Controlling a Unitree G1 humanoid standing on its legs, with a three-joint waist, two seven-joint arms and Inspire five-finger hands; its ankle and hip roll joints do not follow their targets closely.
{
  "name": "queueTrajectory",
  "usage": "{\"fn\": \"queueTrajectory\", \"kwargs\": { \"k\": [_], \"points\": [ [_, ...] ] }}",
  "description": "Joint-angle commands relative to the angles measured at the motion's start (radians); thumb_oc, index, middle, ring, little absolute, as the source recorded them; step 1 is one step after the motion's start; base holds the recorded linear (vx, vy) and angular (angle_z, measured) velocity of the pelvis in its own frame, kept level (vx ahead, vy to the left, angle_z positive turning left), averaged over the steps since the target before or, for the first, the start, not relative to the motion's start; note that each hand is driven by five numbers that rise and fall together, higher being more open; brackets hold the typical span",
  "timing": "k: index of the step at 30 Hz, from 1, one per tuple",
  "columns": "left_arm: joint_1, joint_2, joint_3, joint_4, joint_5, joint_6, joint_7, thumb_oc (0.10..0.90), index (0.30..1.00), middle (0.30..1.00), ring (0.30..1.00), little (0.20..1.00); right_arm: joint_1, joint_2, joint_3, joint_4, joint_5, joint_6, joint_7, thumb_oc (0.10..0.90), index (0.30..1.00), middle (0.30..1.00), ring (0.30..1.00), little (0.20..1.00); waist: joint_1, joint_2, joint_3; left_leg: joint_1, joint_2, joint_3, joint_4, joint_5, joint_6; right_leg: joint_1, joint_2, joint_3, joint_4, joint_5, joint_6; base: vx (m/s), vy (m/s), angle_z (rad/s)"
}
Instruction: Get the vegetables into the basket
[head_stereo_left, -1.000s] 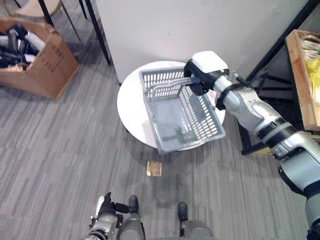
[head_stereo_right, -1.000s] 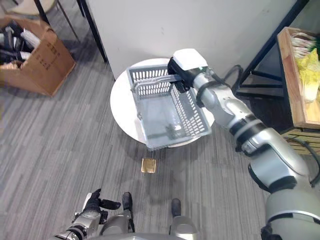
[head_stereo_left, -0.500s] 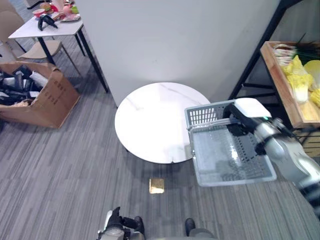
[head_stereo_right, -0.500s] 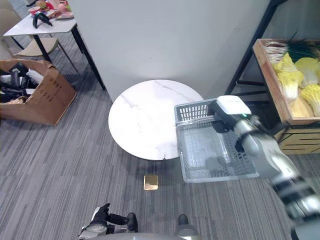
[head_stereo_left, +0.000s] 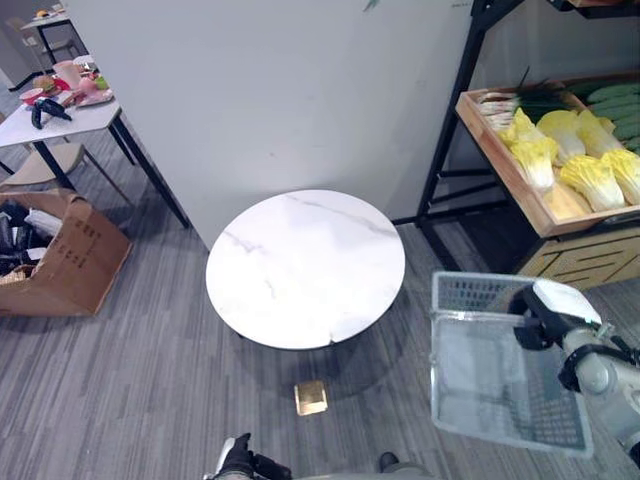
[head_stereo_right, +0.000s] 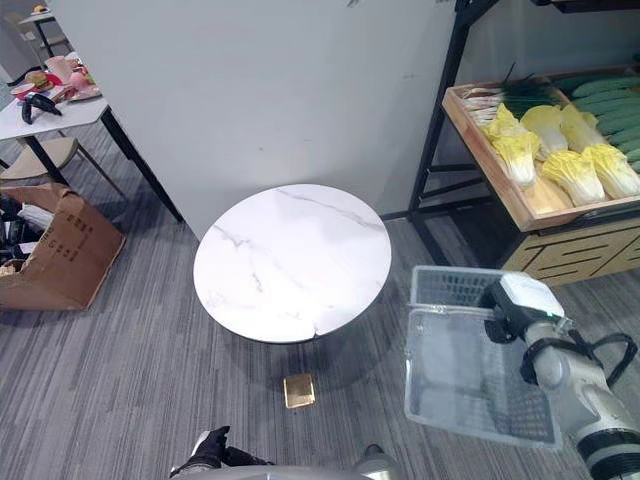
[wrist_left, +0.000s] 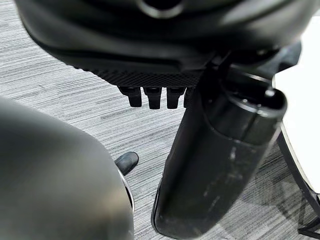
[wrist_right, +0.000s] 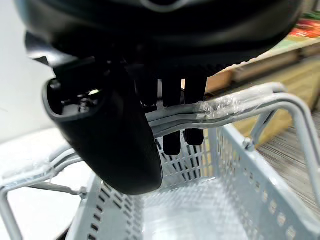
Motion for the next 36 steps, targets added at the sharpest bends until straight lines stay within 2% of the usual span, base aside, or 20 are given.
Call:
{"fn": "queueTrajectory", "kwargs": {
  "k": [1, 5, 14, 18, 20, 25, 28, 29, 31, 32, 34, 35, 36],
  "points": [
    [-0.067, 0.031, -0.037, 0.075, 0.041, -0.016, 0.014, 0.9, 1.0, 1.0, 1.0, 1.0, -0.159, -0.027, -0.121, -0.024, -0.022, -0.026, -0.127, 0.4, 0.3, 0.3, 0.3, 0.3, 0.051, -0.045, -0.039, 0.081, -0.05, -0.04, 0.016, -0.123, 0.009, -0.032, 0.05, -0.002, 0.094, -0.037, 0.031, 0.0, 0.0, 0.0],
    [-0.074, 0.038, -0.035, 0.082, 0.043, -0.015, 0.013, 0.9, 1.0, 1.0, 1.0, 1.0, -0.132, 0.019, -0.113, 0.088, 0.019, -0.016, -0.139, 0.4, 0.3, 0.3, 0.3, 0.3, 0.046, -0.044, -0.032, 0.08, -0.052, -0.039, 0.014, -0.126, 0.011, -0.032, 0.045, 0.0, 0.093, -0.036, 0.033, 0.0, 0.008, -0.02],
    [-0.084, 0.039, -0.043, 0.077, 0.048, -0.016, 0.019, 0.9, 1.0, 1.0, 1.0, 1.0, -0.113, 0.055, -0.131, 0.095, 0.04, -0.009, -0.156, 0.4, 0.3, 0.3, 0.3, 0.3, 0.031, -0.043, -0.009, 0.074, -0.068, -0.012, 0.023, -0.143, 0.027, -0.063, 0.037, 0.036, 0.113, -0.028, 0.048, 0.0, 0.028, -0.1],
    [-0.09, 0.045, -0.043, 0.069, 0.05, -0.018, 0.019, 0.9, 1.0, 1.0, 1.0, 1.0, -0.118, 0.083, -0.123, 0.092, 0.046, -0.004, -0.16, 0.4, 0.3, 0.3, 0.3, 0.3, 0.023, -0.042, 0.001, 0.072, -0.075, 0.033, 0.021, -0.151, 0.035, -0.088, 0.038, 0.075, 0.114, -0.008, 0.06, -0.01, 0.045, -0.34],
    [-0.105, 0.051, -0.05, 0.06, 0.059, -0.021, 0.022, 0.9, 1.0, 1.0, 1.0, 1.0, -0.115, 0.102, -0.119, 0.088, 0.047, -0.002, -0.164, 0.4, 0.3, 0.3, 0.3, 0.3, 0.015, -0.044, 0.01, 0.068, -0.08, 0.062, 0.013, -0.155, 0.041, -0.11, 0.036, 0.096, 0.117, 0.009, 0.079, -0.01, 0.074, -0.44],
    [-0.132, 0.062, -0.069, 0.056, 0.087, -0.021, 0.02, 0.9, 1.0, 1.0, 1.0, 1.0, -0.111, 0.134, -0.116, 0.073, 0.054, -0.004, -0.168, 0.4, 0.3, 0.3, 0.3, 0.3, -0.006, -0.046, 0.031, 0.061, -0.089, 0.103, 0.007, -0.164, 0.047, -0.15, 0.025, 0.108, 0.136, 0.031, 0.108, -0.02, 0.065, -0.38],
    [-0.144, 0.069, -0.075, 0.05, 0.101, -0.021, 0.022, 0.9, 1.0, 1.0, 1.0, 1.0, -0.115, 0.157, -0.107, 0.056, 0.056, -0.005, -0.17, 0.4, 0.3, 0.3, 0.3, 0.3, -0.019, -0.048, 0.056, 0.068, -0.095, 0.153, 0.008, -0.175, 0.051, -0.176, 0.013, 0.107, 0.143, 0.052, 0.133, 0.0, 0.076, -0.44],
    [-0.145, 0.069, -0.074, 0.05, 0.101, -0.021, 0.022, 0.9, 1.0, 1.0, 1.0, 1.0, -0.117, 0.158, -0.106, 0.055, 0.056, -0.005, -0.17, 0.4, 0.3, 0.3, 0.3, 0.3, -0.017, -0.049, 0.056, 0.064, -0.094, 0.156, 0.007, -0.169, 0.049, -0.181, 0.014, 0.111, 0.142, 0.058, 0.131, -0.05, -0.001, -0.76],
    [-0.152, 0.077, -0.073, 0.041, 0.099, -0.025, 0.03, 0.9, 1.0, 1.0, 1.0, 1.0, -0.135, 0.167, -0.095, 0.045, 0.055, -0.01, -0.176, 0.4, 0.3, 0.3, 0.3, 0.3, 0.0, -0.049, 0.074, 0.062, -0.081, 0.202, 0.008, -0.164, 0.043, -0.204, -0.025, -0.004, 0.154, 0.078, 0.135, -0.07, -0.053, -1.19],
    [-0.153, 0.081, -0.074, 0.041, 0.1, -0.025, 0.031, 0.9, 1.0, 1.0, 1.0, 1.0, -0.142, 0.17, -0.088, 0.049, 0.055, -0.011, -0.176, 0.4, 0.3, 0.3, 0.3, 0.3, 0.002, -0.053, 0.074, 0.06, -0.076, 0.213, 0.008, -0.163, 0.038, -0.206, -0.038, -0.035, 0.149, 0.087, 0.136, -0.06, -0.07, -1.18],
    [-0.159, 0.089, -0.066, 0.041, 0.095, -0.026, 0.035, 0.9, 1.0, 1.0, 1.0, 1.0, -0.161, 0.18, -0.076, 0.05, 0.052, -0.011, -0.184, 0.4, 0.3, 0.3, 0.3, 0.3, 0.019, -0.057, 0.08, 0.069, -0.059, 0.254, 0.013, -0.165, 0.03, -0.211, -0.087, -0.171, 0.168, 0.098, 0.132, -0.02, -0.049, -0.7],
    [-0.162, 0.096, -0.057, 0.034, 0.094, -0.024, 0.037, 0.9, 1.0, 1.0, 1.0, 1.0, -0.17, 0.184, -0.069, 0.039, 0.054, -0.011, -0.184, 0.4, 0.3, 0.3, 0.3, 0.3, 0.033, -0.064, 0.087, 0.077, -0.05, 0.291, 0.015, -0.163, 0.024, -0.212, -0.126, -0.296, 0.188, 0.106, 0.124, -0.05, -0.046, -0.94],
    [-0.162, 0.1, -0.056, 0.033, 0.094, -0.022, 0.037, 0.9, 1.0, 1.0, 1.0, 1.0, -0.18, 0.185, -0.063, 0.037, 0.054, -0.011, -0.183, 0.4, 0.3, 0.3, 0.3, 0.3, 0.041, -0.068, 0.088, 0.077, -0.044, 0.308, 0.016, -0.16, 0.02, -0.208, -0.145, -0.356, 0.196, 0.107, 0.122, -0.09, -0.068, -1.15]
  ]
}}
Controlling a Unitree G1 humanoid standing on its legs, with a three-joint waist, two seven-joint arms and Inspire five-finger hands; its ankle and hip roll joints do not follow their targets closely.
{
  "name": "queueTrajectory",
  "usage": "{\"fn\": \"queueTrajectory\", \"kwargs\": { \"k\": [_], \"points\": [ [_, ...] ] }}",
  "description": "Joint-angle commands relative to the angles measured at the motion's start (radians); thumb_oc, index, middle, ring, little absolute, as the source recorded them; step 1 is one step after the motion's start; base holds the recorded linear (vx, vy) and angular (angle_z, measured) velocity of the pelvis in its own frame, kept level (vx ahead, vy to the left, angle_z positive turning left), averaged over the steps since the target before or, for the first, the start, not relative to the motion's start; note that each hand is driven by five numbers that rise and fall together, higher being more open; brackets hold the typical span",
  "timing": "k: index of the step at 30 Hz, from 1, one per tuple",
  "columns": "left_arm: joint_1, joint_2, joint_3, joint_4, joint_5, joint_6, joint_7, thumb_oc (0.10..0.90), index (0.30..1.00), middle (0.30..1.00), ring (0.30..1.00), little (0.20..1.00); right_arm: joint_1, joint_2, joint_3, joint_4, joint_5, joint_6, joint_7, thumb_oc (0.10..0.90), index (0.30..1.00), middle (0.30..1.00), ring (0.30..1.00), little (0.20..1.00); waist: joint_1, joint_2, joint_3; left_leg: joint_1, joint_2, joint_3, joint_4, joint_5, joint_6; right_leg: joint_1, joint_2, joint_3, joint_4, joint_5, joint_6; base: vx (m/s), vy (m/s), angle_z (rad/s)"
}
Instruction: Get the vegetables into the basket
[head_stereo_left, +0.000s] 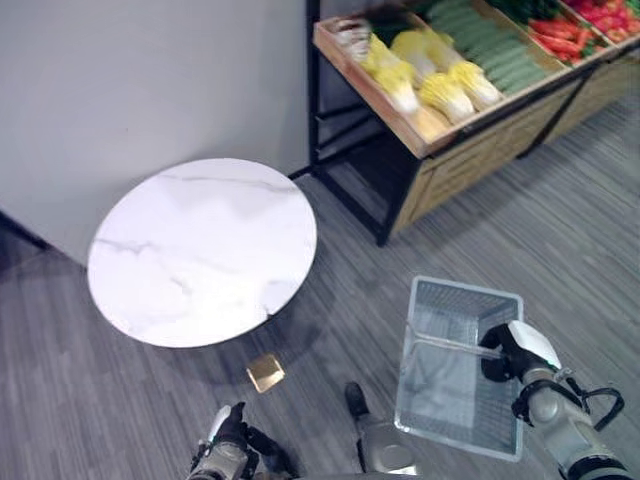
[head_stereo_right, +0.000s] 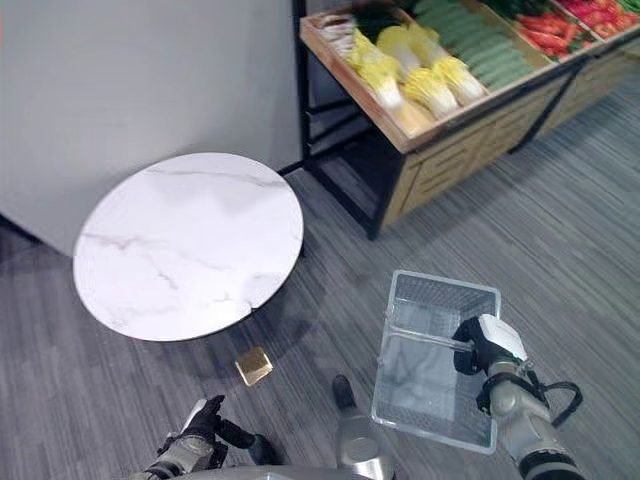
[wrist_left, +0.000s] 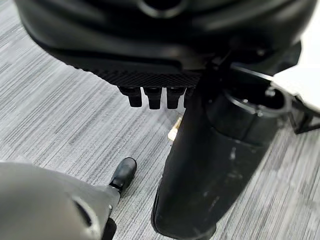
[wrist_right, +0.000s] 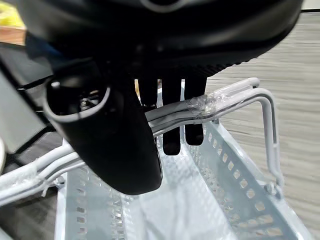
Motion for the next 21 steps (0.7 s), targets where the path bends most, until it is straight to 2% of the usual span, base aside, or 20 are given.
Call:
{"fn": "queueTrajectory", "kwargs": {
  "k": [1, 2, 6, 9, 11, 13, 14, 15, 17, 20, 21],
  "points": [
    [-0.056, 0.039, -0.01, 0.018, 0.018, -0.015, 0.035, 0.9, 1.0, 1.0, 1.0, 1.0, -0.162, -0.074, -0.059, -0.072, 0.036, -0.045, -0.091, 0.4, 0.3, 0.3, 0.3, 0.3, 0.015, -0.02, -0.028, 0.056, -0.051, -0.018, 0.017, -0.086, -0.044, 0.068, -0.118, -0.104, 0.101, 0.061, 0.125, -0.03, -0.031, -1.0],
    [-0.056, 0.04, -0.004, 0.019, 0.016, -0.013, 0.035, 0.9, 1.0, 1.0, 1.0, 1.0, -0.171, -0.071, -0.05, -0.074, 0.037, -0.044, -0.087, 0.4, 0.3, 0.3, 0.3, 0.3, 0.022, -0.023, -0.034, 0.06, -0.046, -0.017, 0.014, -0.104, -0.051, 0.077, -0.123, -0.131, 0.097, 0.056, 0.14, 0.0, -0.051, -0.65],
    [-0.057, 0.041, 0.002, 0.021, 0.023, -0.006, 0.028, 0.9, 1.0, 1.0, 1.0, 1.0, -0.15, -0.061, -0.055, -0.082, 0.045, -0.042, -0.077, 0.4, 0.3, 0.3, 0.3, 0.3, 0.01, -0.037, -0.037, 0.07, -0.043, -0.005, 0.012, -0.101, -0.057, 0.067, -0.115, -0.139, 0.091, 0.066, 0.14, 0.05, -0.052, -0.47],
    [-0.065, 0.03, 0.003, 0.025, 0.045, -0.001, 0.021, 0.9, 1.0, 1.0, 1.0, 1.0, -0.093, -0.053, -0.087, -0.1, 0.049, -0.038, -0.077, 0.4, 0.3, 0.3, 0.3, 0.3, -0.01, -0.035, -0.038, 0.079, -0.043, -0.023, 0.012, -0.107, -0.059, 0.078, -0.096, -0.119, 0.042, 0.062, 0.134, 0.04, -0.076, 0.01],
    [-0.068, 0.023, 0.006, 0.024, 0.048, -0.001, 0.022, 0.9, 1.0, 1.0, 1.0, 1.0, -0.067, -0.048, -0.099, -0.111, 0.053, -0.042, -0.082, 0.4, 0.3, 0.3, 0.3, 0.3, -0.019, -0.04, -0.037, 0.074, -0.039, 0.004, 0.013, -0.083, -0.061, 0.081, -0.09, -0.13, 0.018, 0.075, 0.117, -0.04, -0.111, 0.07],
    [-0.066, 0.022, 0.009, 0.019, 0.047, -0.002, 0.02, 0.9, 1.0, 1.0, 1.0, 1.0, -0.043, -0.047, -0.11, -0.119, 0.055, -0.044, -0.081, 0.4, 0.3, 0.3, 0.3, 0.3, -0.018, -0.03, -0.043, 0.083, -0.029, -0.011, 0.013, -0.099, -0.073, 0.099, -0.07, -0.104, -0.008, 0.058, 0.125, 0.04, -0.084, -0.01],
    [-0.066, 0.02, 0.01, 0.019, 0.047, -0.001, 0.021, 0.9, 1.0, 1.0, 1.0, 1.0, -0.034, -0.047, -0.114, -0.122, 0.056, -0.045, -0.082, 0.4, 0.3, 0.3, 0.3, 0.3, -0.021, -0.033, -0.039, 0.076, -0.025, 0.013, 0.015, -0.075, -0.072, 0.094, -0.07, -0.117, -0.01, 0.07, 0.113, 0.1, -0.057, -0.04],
    [-0.066, 0.019, 0.01, 0.018, 0.05, 0.0, 0.021, 0.9, 1.0, 1.0, 1.0, 1.0, -0.025, -0.046, -0.119, -0.13, 0.055, -0.045, -0.079, 0.4, 0.3, 0.3, 0.3, 0.3, -0.02, -0.025, -0.043, 0.083, -0.019, -0.006, 0.014, -0.092, -0.081, 0.104, -0.059, -0.095, -0.021, 0.054, 0.123, -0.06, -0.089, -0.05],
    [-0.065, 0.018, 0.015, 0.017, 0.046, 0.001, 0.025, 0.9, 1.0, 1.0, 1.0, 1.0, -0.016, -0.046, -0.122, -0.132, 0.058, -0.049, -0.082, 0.4, 0.3, 0.3, 0.3, 0.3, -0.023, -0.026, -0.035, 0.075, -0.008, 0.022, 0.018, -0.062, -0.084, 0.097, -0.054, -0.107, -0.019, 0.062, 0.108, -0.02, -0.101, -0.08],
    [-0.064, 0.016, 0.019, 0.016, 0.035, -0.001, 0.03, 0.9, 1.0, 1.0, 1.0, 1.0, -0.009, -0.043, -0.125, -0.13, 0.065, -0.052, -0.088, 0.4, 0.3, 0.3, 0.3, 0.3, -0.024, -0.02, -0.032, 0.073, 0.005, 0.027, 0.019, -0.054, -0.093, 0.093, -0.042, -0.101, -0.017, 0.053, 0.103, 0.04, -0.091, -0.08],
    [-0.065, 0.019, 0.018, 0.011, 0.032, 0.0, 0.033, 0.9, 1.0, 1.0, 1.0, 1.0, -0.001, -0.037, -0.121, -0.132, 0.067, -0.053, -0.086, 0.4, 0.3, 0.3, 0.3, 0.3, -0.026, -0.009, -0.028, 0.08, 0.015, 0.008, 0.018, -0.068, -0.104, 0.095, -0.026, -0.077, -0.016, 0.026, 0.107, 0.1, -0.061, -0.04]
  ]
}}
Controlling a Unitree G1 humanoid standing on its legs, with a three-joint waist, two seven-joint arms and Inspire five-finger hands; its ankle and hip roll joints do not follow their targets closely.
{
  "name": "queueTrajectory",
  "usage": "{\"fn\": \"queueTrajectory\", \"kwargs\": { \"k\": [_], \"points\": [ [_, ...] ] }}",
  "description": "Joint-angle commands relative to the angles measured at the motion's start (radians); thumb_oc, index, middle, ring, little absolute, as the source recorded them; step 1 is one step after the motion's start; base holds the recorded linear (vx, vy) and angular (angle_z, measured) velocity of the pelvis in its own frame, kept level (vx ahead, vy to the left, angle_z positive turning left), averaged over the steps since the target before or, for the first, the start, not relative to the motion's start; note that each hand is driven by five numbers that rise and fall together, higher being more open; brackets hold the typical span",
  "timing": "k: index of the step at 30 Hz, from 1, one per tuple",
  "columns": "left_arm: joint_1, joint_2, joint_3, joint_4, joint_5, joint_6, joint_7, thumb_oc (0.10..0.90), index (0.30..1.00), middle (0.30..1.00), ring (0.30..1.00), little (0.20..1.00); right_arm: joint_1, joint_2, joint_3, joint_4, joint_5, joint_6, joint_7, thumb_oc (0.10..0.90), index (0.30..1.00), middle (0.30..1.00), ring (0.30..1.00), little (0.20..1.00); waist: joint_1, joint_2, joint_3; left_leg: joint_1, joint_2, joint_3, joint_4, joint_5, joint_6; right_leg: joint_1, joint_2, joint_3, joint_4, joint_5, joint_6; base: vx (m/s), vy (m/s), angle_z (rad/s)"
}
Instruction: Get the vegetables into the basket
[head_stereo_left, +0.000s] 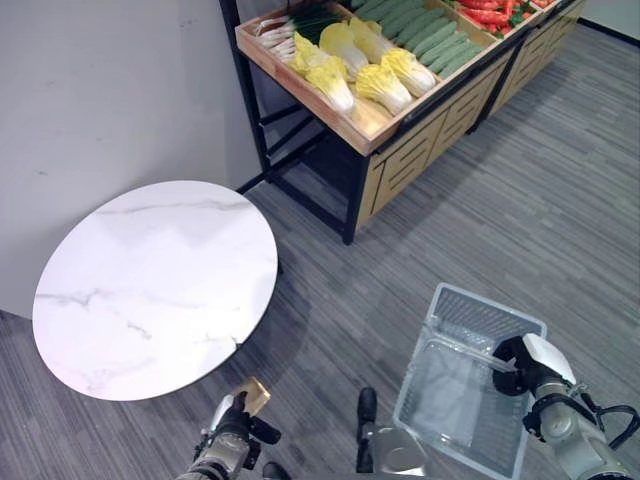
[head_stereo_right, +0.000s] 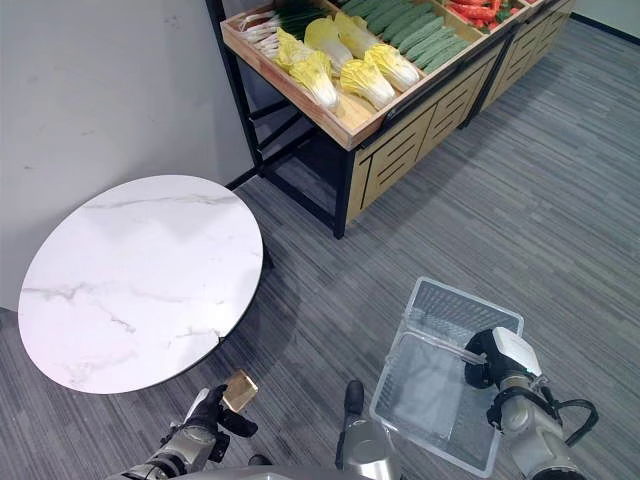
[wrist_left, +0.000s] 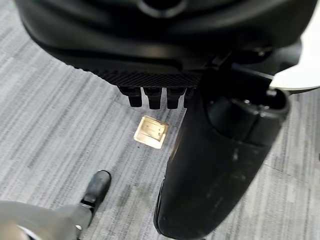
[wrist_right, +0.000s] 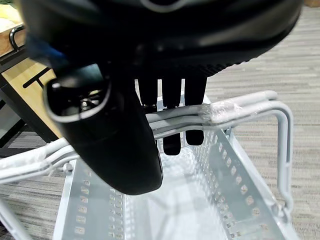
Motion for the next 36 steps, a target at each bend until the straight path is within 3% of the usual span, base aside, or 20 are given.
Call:
{"fn": "queueTrajectory", "kwargs": {
  "k": [1, 2, 4, 6, 10, 13, 14, 15, 16, 17, 18, 20, 21, 23, 24, 28, 36],
  "points": [
    [-0.046, 0.026, 0.007, 0.021, 0.007, -0.013, 0.035, 0.9, 1.0, 1.0, 1.0, 1.0, -0.09, -0.035, -0.084, -0.077, 0.029, -0.045, -0.08, 0.4, 0.3, 0.3, 0.3, 0.3, 0.003, -0.045, -0.011, 0.009, -0.002, 0.014, 0.011, -0.027, -0.035, 0.016, -0.078, 0.03, 0.082, -0.075, 0.161, 0.04, -0.139, -0.09],
    [-0.046, 0.026, 0.008, 0.013, 0.0, -0.015, 0.037, 0.9, 1.0, 1.0, 1.0, 1.0, -0.087, -0.036, -0.083, -0.079, 0.032, -0.046, -0.079, 0.4, 0.3, 0.3, 0.3, 0.3, -0.001, -0.049, -0.002, -0.001, 0.004, 0.037, 0.022, -0.006, -0.032, 0.006, -0.077, 0.019, 0.091, -0.07, 0.146, 0.03, -0.107, -0.1],
    [-0.051, 0.027, 0.008, 0.006, -0.011, -0.013, 0.041, 0.9, 1.0, 1.0, 1.0, 1.0, -0.078, -0.031, -0.083, -0.077, 0.034, -0.044, -0.079, 0.4, 0.3, 0.3, 0.3, 0.3, -0.001, -0.041, 0.006, -0.005, 0.017, 0.009, 0.041, -0.027, -0.045, 0.006, -0.064, 0.045, 0.104, -0.102, 0.147, 0.07, -0.118, -0.14],
    [-0.057, 0.027, 0.01, 0.008, -0.019, -0.014, 0.046, 0.9, 1.0, 1.0, 1.0, 1.0, -0.067, -0.028, -0.084, -0.076, 0.04, -0.048, -0.077, 0.4, 0.3, 0.3, 0.3, 0.3, -0.004, -0.046, 0.021, -0.025, 0.035, 0.028, 0.076, -0.013, -0.046, -0.007, -0.061, 0.035, 0.118, -0.101, 0.127, -0.04, -0.178, -0.07],
    [-0.066, 0.029, 0.011, 0.002, -0.031, -0.015, 0.057, 0.9, 1.0, 1.0, 1.0, 1.0, -0.057, -0.029, -0.077, -0.076, 0.047, -0.055, -0.08, 0.4, 0.3, 0.3, 0.3, 0.3, -0.002, -0.048, 0.046, -0.074, 0.087, 0.009, 0.216, -0.025, -0.076, -0.004, -0.044, 0.046, 0.122, -0.136, 0.099, 0.02, -0.187, 0.01],
    [-0.072, 0.037, 0.008, -0.013, -0.044, -0.019, 0.065, 0.9, 1.0, 1.0, 1.0, 1.0, -0.061, -0.026, -0.064, -0.07, 0.054, -0.06, -0.084, 0.4, 0.3, 0.3, 0.3, 0.3, 0.022, -0.058, 0.074, -0.136, 0.153, -0.062, 0.367, 0.061, -0.114, 0.019, -0.011, 0.057, 0.124, -0.171, 0.063, 0.06, -0.174, -0.12],
    [-0.072, 0.037, 0.008, -0.013, -0.044, -0.019, 0.065, 0.9, 1.0, 1.0, 1.0, 1.0, -0.062, -0.026, -0.064, -0.07, 0.054, -0.06, -0.084, 0.4, 0.3, 0.3, 0.3, 0.3, 0.021, -0.057, 0.075, -0.138, 0.156, -0.066, 0.372, 0.06, -0.116, 0.02, -0.009, 0.055, 0.124, -0.172, 0.062, 0.03, -0.121, -0.25],
    [-0.083, 0.042, 0.002, -0.032, -0.064, -0.025, 0.079, 0.9, 1.0, 1.0, 1.0, 1.0, -0.08, -0.027, -0.045, -0.063, 0.058, -0.063, -0.087, 0.4, 0.3, 0.3, 0.3, 0.3, 0.05, -0.069, 0.093, -0.202, 0.127, -0.199, 0.408, 0.067, -0.106, 0.031, 0.003, 0.075, 0.124, -0.182, 0.051, 0.04, -0.086, -0.3],
    [-0.083, 0.044, 0.006, -0.033, -0.074, -0.026, 0.083, 0.9, 1.0, 1.0, 1.0, 1.0, -0.089, -0.025, -0.035, -0.059, 0.06, -0.064, -0.087, 0.4, 0.3, 0.3, 0.3, 0.3, 0.058, -0.074, 0.092, -0.218, 0.097, -0.262, 0.39, 0.042, -0.089, 0.034, 0.008, 0.091, 0.12, -0.186, 0.052, 0.03, -0.077, -0.39],
    [-0.083, 0.044, 0.006, -0.033, -0.074, -0.026, 0.083, 0.9, 1.0, 1.0, 1.0, 1.0, -0.09, -0.025, -0.034, -0.058, 0.06, -0.064, -0.087, 0.4, 0.3, 0.3, 0.3, 0.3, 0.054, -0.077, 0.09, -0.222, 0.092, -0.263, 0.385, 0.049, -0.086, 0.03, 0.004, 0.089, 0.119, -0.182, 0.052, 0.09, -0.004, -0.46],
    [-0.08, 0.046, 0.011, -0.035, -0.083, -0.029, 0.093, 0.9, 1.0, 1.0, 1.0, 1.0, -0.104, -0.022, -0.016, -0.052, 0.062, -0.067, -0.086, 0.4, 0.3, 0.3, 0.3, 0.3, 0.075, -0.081, 0.089, -0.238, 0.066, -0.328, 0.333, 0.009, -0.07, 0.043, 0.012, 0.12, 0.111, -0.188, 0.06, 0.1, 0.029, -0.44],
    [-0.07, 0.049, 0.007, -0.036, -0.065, -0.026, 0.105, 0.9, 1.0, 1.0, 1.0, 1.0, -0.125, -0.016, 0.01, -0.029, 0.065, -0.072, -0.089, 0.4, 0.3, 0.3, 0.3, 0.3, 0.088, -0.087, 0.079, -0.227, 0.07, -0.372, 0.224, 0.011, -0.064, 0.055, 0.015, 0.16, 0.104, -0.192, 0.069, 0.2, 0.098, -0.46],
    [-0.06, 0.048, 0.008, -0.046, -0.074, -0.03, 0.125, 0.9, 1.0, 1.0, 1.0, 1.0, -0.145, -0.02, 0.025, -0.031, 0.069, -0.078, -0.096, 0.4, 0.3, 0.3, 0.3, 0.3, 0.118, -0.086, 0.077, -0.269, 0.074, -0.471, 0.166, 0.059, -0.069, 0.069, 0.017, 0.195, 0.109, -0.2, 0.072, 0.26, 0.134, -0.68],
    [-0.048, 0.049, 0.016, -0.044, -0.091, -0.041, 0.14, 0.9, 1.0, 1.0, 1.0, 1.0, -0.177, -0.018, 0.06, -0.026, 0.062, -0.083, -0.097, 0.4, 0.3, 0.3, 0.3, 0.3, 0.151, -0.084, 0.081, -0.281, 0.037, -0.616, 0.114, 0.084, -0.074, 0.091, 0.029, 0.263, 0.101, -0.209, 0.075, 0.22, 0.088, -0.82],
    [-0.039, 0.044, 0.018, -0.053, -0.099, -0.047, 0.145, 0.9, 1.0, 1.0, 1.0, 1.0, -0.195, -0.019, 0.071, -0.03, 0.059, -0.089, -0.097, 0.4, 0.3, 0.3, 0.3, 0.3, 0.152, -0.079, 0.083, -0.271, 0.022, -0.635, 0.114, 0.067, -0.069, 0.09, 0.032, 0.292, 0.106, -0.208, 0.081, 0.08, 0.062, -1.13],
    [-0.004, 0.043, 0.013, -0.072, -0.089, -0.044, 0.129, 0.9, 1.0, 1.0, 1.0, 1.0, -0.204, -0.007, 0.085, -0.021, 0.054, -0.079, -0.091, 0.4, 0.3, 0.3, 0.3, 0.3, 0.147, -0.071, 0.074, -0.222, 0.006, -0.578, 0.1, 0.035, -0.049, 0.074, 0.02, 0.334, 0.105, -0.196, 0.084, 0.0, 0.152, -1.01],
    [0.0, 0.057, 0.021, -0.084, -0.078, -0.046, 0.123, 0.9, 1.0, 1.0, 1.0, 1.0, -0.201, 0.039, 0.083, -0.014, 0.036, -0.054, -0.082, 0.4, 0.3, 0.3, 0.3, 0.3, 0.133, -0.078, 0.06, -0.159, -0.055, -0.469, 0.054, -0.005, 0.001, 0.045, -0.037, 0.403, 0.099, -0.155, 0.139, 0.01, 0.203, -0.36]
  ]
}}
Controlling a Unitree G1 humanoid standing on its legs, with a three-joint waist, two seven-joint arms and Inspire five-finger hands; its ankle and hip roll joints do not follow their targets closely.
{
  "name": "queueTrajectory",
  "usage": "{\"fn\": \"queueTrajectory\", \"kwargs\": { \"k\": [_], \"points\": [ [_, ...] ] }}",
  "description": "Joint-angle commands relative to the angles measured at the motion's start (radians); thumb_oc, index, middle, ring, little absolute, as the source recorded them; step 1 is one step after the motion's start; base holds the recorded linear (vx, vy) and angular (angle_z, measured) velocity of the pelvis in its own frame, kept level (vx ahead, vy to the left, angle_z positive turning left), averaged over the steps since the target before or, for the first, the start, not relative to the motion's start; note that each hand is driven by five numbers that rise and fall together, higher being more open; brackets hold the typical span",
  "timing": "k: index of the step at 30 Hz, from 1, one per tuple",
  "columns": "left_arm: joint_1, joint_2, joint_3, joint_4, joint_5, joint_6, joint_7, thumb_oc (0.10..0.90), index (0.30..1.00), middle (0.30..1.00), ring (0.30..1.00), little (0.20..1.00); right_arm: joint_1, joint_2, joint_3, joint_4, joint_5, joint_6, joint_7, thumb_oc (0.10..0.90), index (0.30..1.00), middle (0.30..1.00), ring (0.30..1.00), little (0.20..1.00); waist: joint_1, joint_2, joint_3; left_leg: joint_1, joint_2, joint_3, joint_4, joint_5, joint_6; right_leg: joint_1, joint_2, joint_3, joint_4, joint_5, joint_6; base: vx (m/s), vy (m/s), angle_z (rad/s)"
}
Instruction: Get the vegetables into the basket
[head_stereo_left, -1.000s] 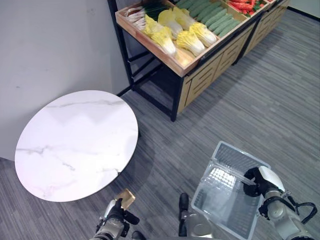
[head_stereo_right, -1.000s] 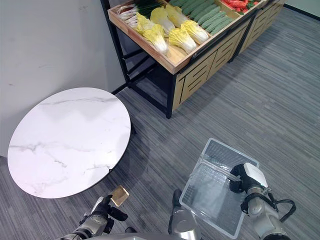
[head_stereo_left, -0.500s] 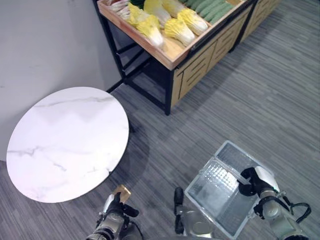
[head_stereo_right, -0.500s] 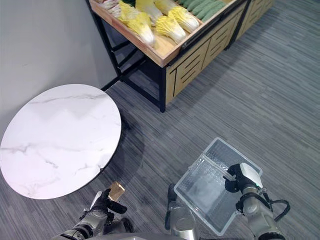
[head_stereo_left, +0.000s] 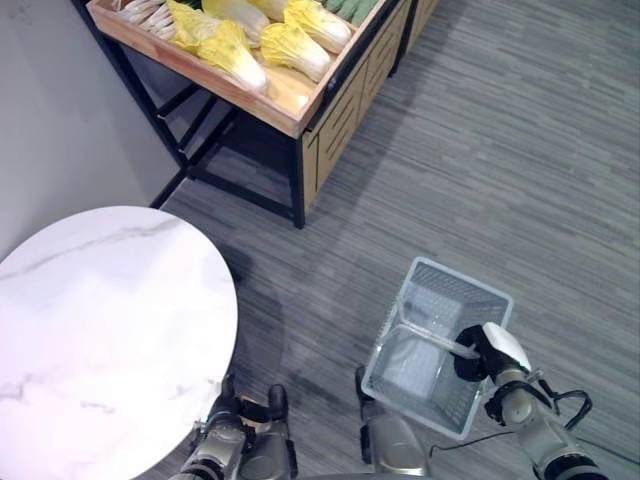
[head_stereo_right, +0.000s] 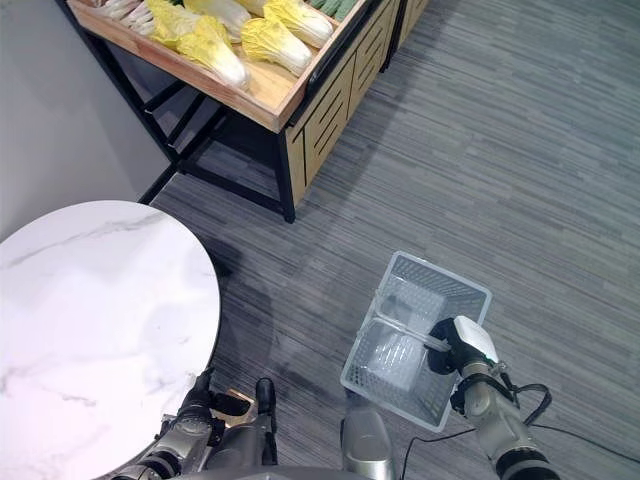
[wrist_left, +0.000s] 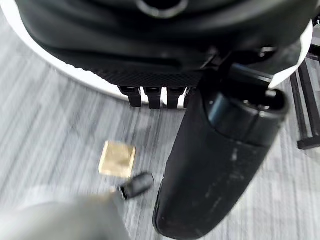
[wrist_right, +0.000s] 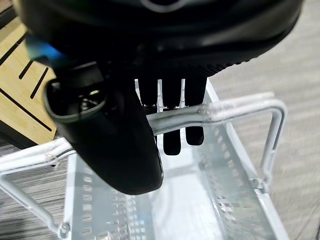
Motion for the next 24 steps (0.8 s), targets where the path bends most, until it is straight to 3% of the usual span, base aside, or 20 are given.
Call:
{"fn": "queueTrajectory", "kwargs": {
  "k": [1, 5, 6, 9, 10, 11, 12, 15, 18, 22, 24],
  "points": [
    [-0.027, 0.002, 0.008, 0.03, 0.02, -0.019, 0.024, 0.9, 1.0, 1.0, 1.0, 1.0, -0.094, -0.069, -0.04, -0.064, 0.0, -0.027, -0.053, 0.4, 0.3, 0.3, 0.3, 0.3, -0.005, -0.025, -0.066, -0.003, 0.032, 0.012, 0.056, -0.065, -0.047, 0.029, -0.03, 0.004, 0.099, -0.121, 0.107, -0.04, 0.24, -0.36],
    [-0.047, 0.022, -0.006, 0.015, 0.037, -0.019, 0.017, 0.9, 1.0, 1.0, 1.0, 1.0, -0.111, -0.048, -0.041, -0.057, 0.004, -0.022, -0.061, 0.4, 0.3, 0.3, 0.3, 0.3, -0.018, -0.046, -0.062, -0.007, 0.009, 0.057, 0.059, -0.085, -0.029, -0.008, -0.053, 0.044, 0.084, -0.066, 0.146, -0.06, 0.155, -0.36],
    [-0.058, 0.033, -0.011, 0.009, 0.051, -0.017, 0.015, 0.9, 1.0, 1.0, 1.0, 1.0, -0.123, -0.033, -0.037, -0.06, 0.006, -0.02, -0.064, 0.4, 0.3, 0.3, 0.3, 0.3, -0.028, -0.057, -0.061, -0.004, 0.002, 0.089, 0.045, -0.086, -0.022, -0.035, -0.059, 0.064, 0.077, -0.03, 0.173, -0.09, 0.173, -0.26],
    [-0.063, 0.047, -0.007, 0.01, 0.059, -0.015, 0.014, 0.9, 1.0, 1.0, 1.0, 1.0, -0.139, -0.021, -0.024, -0.062, 0.005, -0.022, -0.065, 0.4, 0.3, 0.3, 0.3, 0.3, -0.022, -0.068, -0.059, 0.0, 0.016, 0.134, 0.03, -0.074, -0.024, -0.07, -0.052, 0.06, 0.079, 0.028, 0.175, -0.09, 0.006, -0.77],
    [-0.066, 0.064, -0.009, 0.011, 0.068, -0.009, 0.01, 0.9, 1.0, 1.0, 1.0, 1.0, -0.147, -0.009, -0.013, -0.072, 0.007, -0.025, -0.066, 0.4, 0.3, 0.3, 0.3, 0.3, 0.006, -0.065, -0.052, 0.001, 0.049, 0.183, 0.016, -0.057, -0.028, -0.081, -0.081, -0.064, 0.098, 0.027, 0.175, -0.1, -0.031, -1.1],
    [-0.066, 0.064, -0.009, 0.011, 0.068, -0.009, 0.01, 0.9, 1.0, 1.0, 1.0, 1.0, -0.148, -0.009, -0.013, -0.072, 0.007, -0.025, -0.066, 0.4, 0.3, 0.3, 0.3, 0.3, 0.004, -0.065, -0.053, -0.001, 0.049, 0.181, 0.016, -0.056, -0.029, -0.081, -0.081, -0.066, 0.098, 0.027, 0.175, -0.18, 0.026, -1.81],
    [-0.062, 0.069, -0.007, 0.016, 0.078, -0.004, 0.009, 0.9, 1.0, 1.0, 1.0, 1.0, -0.156, -0.003, -0.005, -0.076, 0.004, -0.026, -0.066, 0.4, 0.3, 0.3, 0.3, 0.3, 0.023, -0.057, -0.06, -0.004, 0.081, 0.227, 0.011, -0.04, -0.038, -0.059, -0.12, -0.188, 0.117, 0.012, 0.171, -0.11, 0.079, -1.01],
    [-0.068, 0.072, -0.016, 0.006, 0.091, 0.001, 0.003, 0.9, 1.0, 1.0, 1.0, 1.0, -0.167, 0.003, 0.008, -0.075, -0.003, -0.025, -0.063, 0.4, 0.3, 0.3, 0.3, 0.3, 0.029, -0.056, -0.072, -0.009, 0.091, 0.248, 0.007, -0.028, -0.04, -0.028, -0.139, -0.21, 0.129, 0.01, 0.169, -0.09, 0.055, -0.64],
    [-0.066, 0.076, -0.03, 0.014, 0.131, 0.009, -0.022, 0.9, 1.0, 1.0, 1.0, 1.0, -0.196, 0.003, 0.023, -0.081, -0.015, -0.024, -0.056, 0.4, 0.3, 0.3, 0.3, 0.3, 0.06, -0.06, -0.1, -0.025, 0.1, 0.308, 0.013, -0.012, -0.039, 0.044, -0.172, -0.264, 0.161, 0.01, 0.175, -0.13, 0.028, -0.5],
    [-0.071, 0.078, -0.027, 0.022, 0.137, 0.011, -0.036, 0.9, 1.0, 1.0, 1.0, 1.0, -0.199, 0.002, 0.025, -0.097, -0.017, -0.025, -0.048, 0.4, 0.3, 0.3, 0.3, 0.3, 0.074, -0.075, -0.125, -0.041, 0.088, 0.346, 0.02, 0.003, -0.032, 0.092, -0.137, -0.256, 0.151, -0.01, 0.175, -0.1, 0.038, -0.55],
    [-0.072, 0.08, -0.018, 0.03, 0.137, 0.015, -0.035, 0.9, 1.0, 1.0, 1.0, 1.0, -0.198, 0.005, 0.03, -0.111, -0.017, -0.026, -0.048, 0.4, 0.3, 0.3, 0.3, 0.3, 0.086, -0.083, -0.133, -0.042, 0.089, 0.372, 0.024, 0.004, -0.035, 0.118, -0.124, -0.299, 0.119, -0.042, 0.175, -0.09, -0.02, -0.67]
  ]
}}
